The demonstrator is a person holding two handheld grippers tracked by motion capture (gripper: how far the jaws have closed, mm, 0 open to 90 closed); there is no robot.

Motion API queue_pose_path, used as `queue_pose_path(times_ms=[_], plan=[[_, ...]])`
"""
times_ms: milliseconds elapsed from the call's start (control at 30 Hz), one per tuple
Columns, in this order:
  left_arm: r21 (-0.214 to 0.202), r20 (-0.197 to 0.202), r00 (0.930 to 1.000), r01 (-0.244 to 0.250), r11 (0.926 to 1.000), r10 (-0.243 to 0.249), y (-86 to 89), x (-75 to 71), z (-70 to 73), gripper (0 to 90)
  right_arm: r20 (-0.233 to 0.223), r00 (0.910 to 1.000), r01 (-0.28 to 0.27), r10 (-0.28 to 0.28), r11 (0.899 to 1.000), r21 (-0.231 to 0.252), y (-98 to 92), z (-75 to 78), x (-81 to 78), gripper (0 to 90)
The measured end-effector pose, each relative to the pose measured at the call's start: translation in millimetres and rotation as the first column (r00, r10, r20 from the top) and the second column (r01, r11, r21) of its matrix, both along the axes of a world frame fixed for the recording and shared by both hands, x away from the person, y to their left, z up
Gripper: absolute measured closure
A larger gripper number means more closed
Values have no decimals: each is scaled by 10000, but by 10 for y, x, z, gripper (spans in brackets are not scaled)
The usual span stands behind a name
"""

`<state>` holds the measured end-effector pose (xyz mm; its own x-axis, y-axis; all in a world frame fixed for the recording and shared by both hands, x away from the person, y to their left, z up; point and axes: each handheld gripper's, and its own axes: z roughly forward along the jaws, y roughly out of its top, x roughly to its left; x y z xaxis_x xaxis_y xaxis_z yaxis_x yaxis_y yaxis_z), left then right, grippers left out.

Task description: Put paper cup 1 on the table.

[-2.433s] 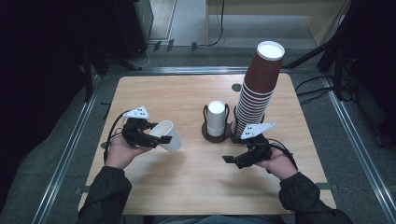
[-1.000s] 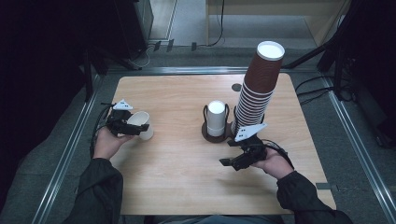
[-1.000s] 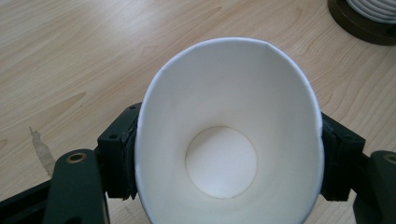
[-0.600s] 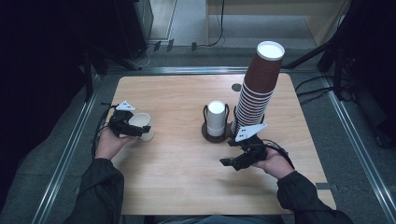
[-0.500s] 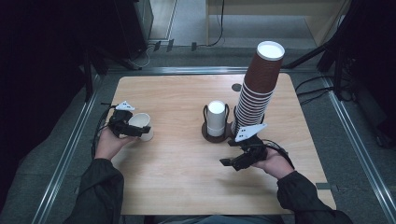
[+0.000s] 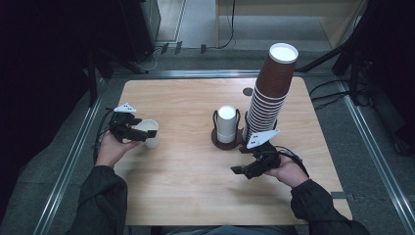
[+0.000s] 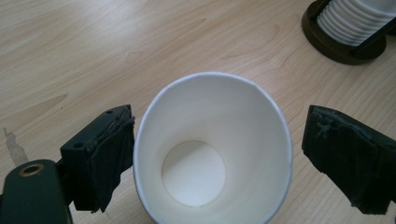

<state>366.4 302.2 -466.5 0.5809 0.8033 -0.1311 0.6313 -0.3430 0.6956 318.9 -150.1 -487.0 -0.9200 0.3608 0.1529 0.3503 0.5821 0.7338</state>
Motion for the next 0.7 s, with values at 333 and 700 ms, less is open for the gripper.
queue_pose_path(times_ms=[333, 700], plan=[[154, 421, 9991, -28, 9999, 22, -4, -96, 254, 95, 39, 10000, 74, -74, 9999, 68, -24, 17, 1, 193], [-1, 309, 9988, 386, 9993, -385, -184, -156, 349, 98, 201, 9998, 56, -58, 9999, 124, -52, 37, -2, 194]])
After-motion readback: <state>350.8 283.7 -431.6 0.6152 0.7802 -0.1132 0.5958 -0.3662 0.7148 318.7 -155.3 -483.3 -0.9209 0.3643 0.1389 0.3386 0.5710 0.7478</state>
